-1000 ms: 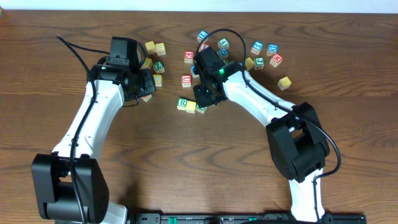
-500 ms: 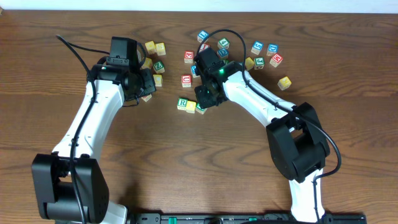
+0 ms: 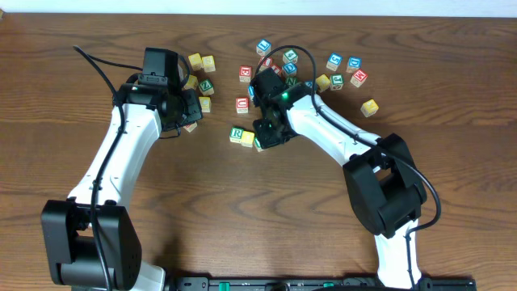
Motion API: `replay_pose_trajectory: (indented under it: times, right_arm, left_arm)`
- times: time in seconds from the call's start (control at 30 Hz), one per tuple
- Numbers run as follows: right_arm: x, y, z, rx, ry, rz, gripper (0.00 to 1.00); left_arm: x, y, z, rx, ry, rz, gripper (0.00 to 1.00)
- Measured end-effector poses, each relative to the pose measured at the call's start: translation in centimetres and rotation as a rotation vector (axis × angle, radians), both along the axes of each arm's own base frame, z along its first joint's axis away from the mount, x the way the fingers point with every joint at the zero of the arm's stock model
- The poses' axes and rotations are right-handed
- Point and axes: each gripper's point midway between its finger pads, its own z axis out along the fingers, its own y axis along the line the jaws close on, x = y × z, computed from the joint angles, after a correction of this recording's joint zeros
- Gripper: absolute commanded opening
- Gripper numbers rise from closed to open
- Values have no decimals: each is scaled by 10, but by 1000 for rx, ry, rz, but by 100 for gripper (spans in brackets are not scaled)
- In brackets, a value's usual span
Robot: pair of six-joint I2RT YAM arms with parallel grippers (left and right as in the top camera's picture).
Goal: Spell out ROBOT
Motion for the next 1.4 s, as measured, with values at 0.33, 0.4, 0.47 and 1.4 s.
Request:
replay_pose_trajectory:
  times: [0.33, 0.4, 0.47, 1.4]
  right_arm:
    - [-7, 9, 1, 31, 33, -59, 1]
    - [-12, 4, 0, 16, 60, -68, 1]
    - [-17, 1, 0, 2, 80, -72, 2]
    - [-22, 59, 46, 96, 23, 48, 3]
  left_arm:
    - [0, 0, 0, 0, 0, 0, 8]
    - [0, 0, 0, 0, 0, 0, 8]
    - [0, 0, 0, 0, 0, 0, 8]
    - [18, 45, 6, 103, -73, 77, 8]
